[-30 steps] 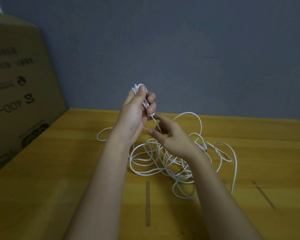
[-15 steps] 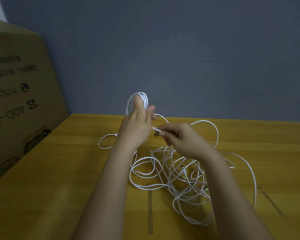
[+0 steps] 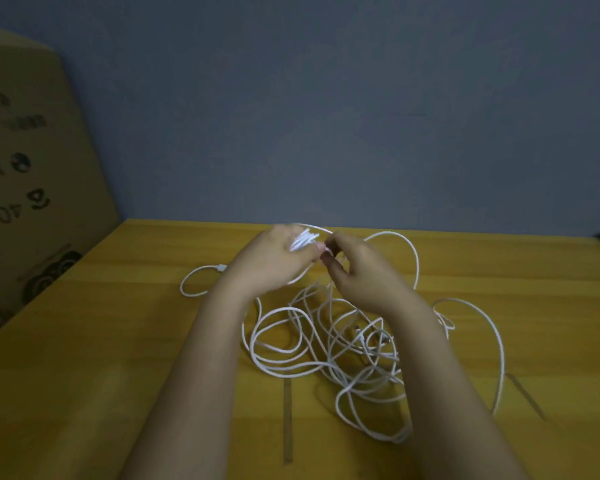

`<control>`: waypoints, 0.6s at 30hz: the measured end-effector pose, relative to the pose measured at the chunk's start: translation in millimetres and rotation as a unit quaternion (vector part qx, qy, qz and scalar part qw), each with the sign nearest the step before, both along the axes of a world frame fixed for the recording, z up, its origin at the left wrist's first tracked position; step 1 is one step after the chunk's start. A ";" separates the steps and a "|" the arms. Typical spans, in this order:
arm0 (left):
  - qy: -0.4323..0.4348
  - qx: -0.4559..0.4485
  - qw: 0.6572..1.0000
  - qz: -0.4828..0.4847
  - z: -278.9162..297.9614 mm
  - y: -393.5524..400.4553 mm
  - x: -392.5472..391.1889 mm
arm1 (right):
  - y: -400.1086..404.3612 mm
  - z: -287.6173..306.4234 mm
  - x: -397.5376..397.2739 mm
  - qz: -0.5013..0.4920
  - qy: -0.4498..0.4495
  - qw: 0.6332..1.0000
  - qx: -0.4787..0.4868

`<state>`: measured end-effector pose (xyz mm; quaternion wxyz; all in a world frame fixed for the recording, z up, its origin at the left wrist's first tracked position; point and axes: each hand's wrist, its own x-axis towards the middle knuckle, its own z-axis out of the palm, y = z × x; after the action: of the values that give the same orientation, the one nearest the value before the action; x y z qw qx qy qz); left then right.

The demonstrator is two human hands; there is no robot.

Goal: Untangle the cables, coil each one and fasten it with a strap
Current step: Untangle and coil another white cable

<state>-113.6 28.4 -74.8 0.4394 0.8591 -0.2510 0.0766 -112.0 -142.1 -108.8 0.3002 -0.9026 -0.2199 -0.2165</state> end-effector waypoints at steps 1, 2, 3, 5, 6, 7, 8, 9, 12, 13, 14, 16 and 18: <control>0.003 -0.043 0.999 -0.003 2.5 0.6 -1.4 | -0.9 -2.8 -0.6 0.003 0.020 1.000 0.012; 0.007 -0.078 0.997 -0.003 4.0 1.4 -1.6 | -2.5 -5.3 -0.9 0.012 0.034 0.999 0.032; 0.014 -0.108 0.994 -0.004 6.4 1.7 -2.9 | -3.6 -7.7 0.1 0.017 0.027 0.999 0.040; 0.035 -0.170 0.985 -0.008 8.4 1.4 -4.1 | -3.5 -10.2 2.3 0.005 0.001 1.000 0.009; 0.046 -0.197 0.979 -0.010 9.1 0.6 -4.2 | -1.6 -10.4 2.6 0.012 -0.001 1.000 0.008; 0.056 -0.220 0.974 -0.009 10.1 -0.2 -4.0 | 1.2 -10.5 3.0 0.030 0.000 0.999 0.030; 0.058 -0.235 0.970 -0.001 9.7 -0.4 -1.9 | 4.1 -11.5 3.6 0.047 0.005 0.997 0.069; 0.056 -0.244 0.968 0.010 9.2 -0.1 -0.2 | 5.6 -13.0 3.1 0.048 0.009 0.993 0.107; 0.024 -0.244 0.967 0.066 5.8 1.8 5.8 | 1.6 -18.1 3.7 -0.001 0.008 0.990 0.138; 0.012 -0.241 0.966 0.088 3.9 1.3 6.7 | -1.5 -15.9 4.6 -0.013 0.016 0.992 0.128; 0.001 -0.238 0.965 0.111 1.7 -0.5 6.9 | -5.5 -12.0 6.4 -0.019 0.032 0.992 0.119; -0.015 -0.227 0.963 0.147 0.5 -6.3 5.6 | -12.5 4.1 8.9 -0.030 0.080 0.991 0.099; -0.013 -0.208 0.964 0.167 4.6 -9.8 5.4 | -18.3 27.4 7.7 -0.043 0.153 0.983 0.091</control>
<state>-108.1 18.6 -70.3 0.5857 0.7777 -0.0880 0.2106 -104.4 -160.4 -81.4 0.4018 -0.9025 -0.1119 -0.1072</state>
